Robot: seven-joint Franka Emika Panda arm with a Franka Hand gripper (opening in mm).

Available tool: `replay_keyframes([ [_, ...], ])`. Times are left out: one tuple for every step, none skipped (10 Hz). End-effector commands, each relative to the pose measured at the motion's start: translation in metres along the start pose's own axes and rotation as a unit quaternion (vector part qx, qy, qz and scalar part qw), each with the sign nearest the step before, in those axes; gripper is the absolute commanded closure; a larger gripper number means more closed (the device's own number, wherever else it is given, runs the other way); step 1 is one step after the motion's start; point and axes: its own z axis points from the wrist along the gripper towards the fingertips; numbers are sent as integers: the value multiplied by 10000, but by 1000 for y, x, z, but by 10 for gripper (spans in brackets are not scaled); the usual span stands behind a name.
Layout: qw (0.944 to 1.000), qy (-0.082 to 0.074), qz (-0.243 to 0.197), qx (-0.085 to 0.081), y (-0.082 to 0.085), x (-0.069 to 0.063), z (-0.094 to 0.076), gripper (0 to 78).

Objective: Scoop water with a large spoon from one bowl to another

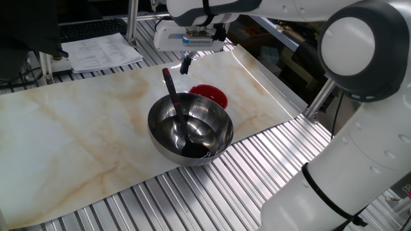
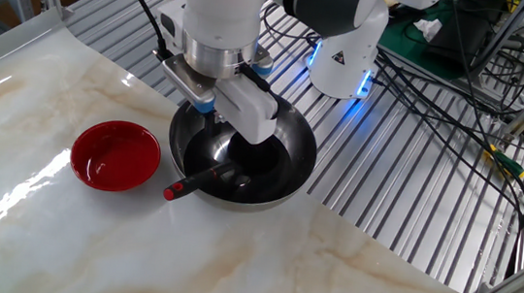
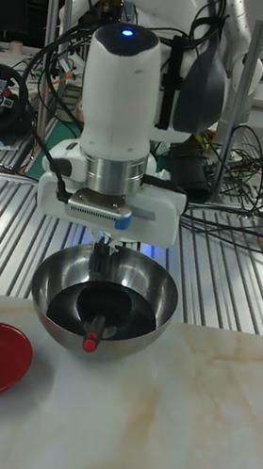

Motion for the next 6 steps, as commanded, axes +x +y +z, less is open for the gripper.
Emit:
replay_keyframes([
  [9994, -232, 252, -20, 0, 0, -1, 776],
  [9994, -229, 262, -20, 0, 0, -1, 776],
  [9994, -229, 262, -20, 0, 0, -1, 776],
  [9994, -259, 205, -101, 0, 0, -1, 776],
  [9994, -270, 201, -117, 0, 0, -1, 776],
  [9994, -268, 202, -109, 0, 0, -1, 776],
])
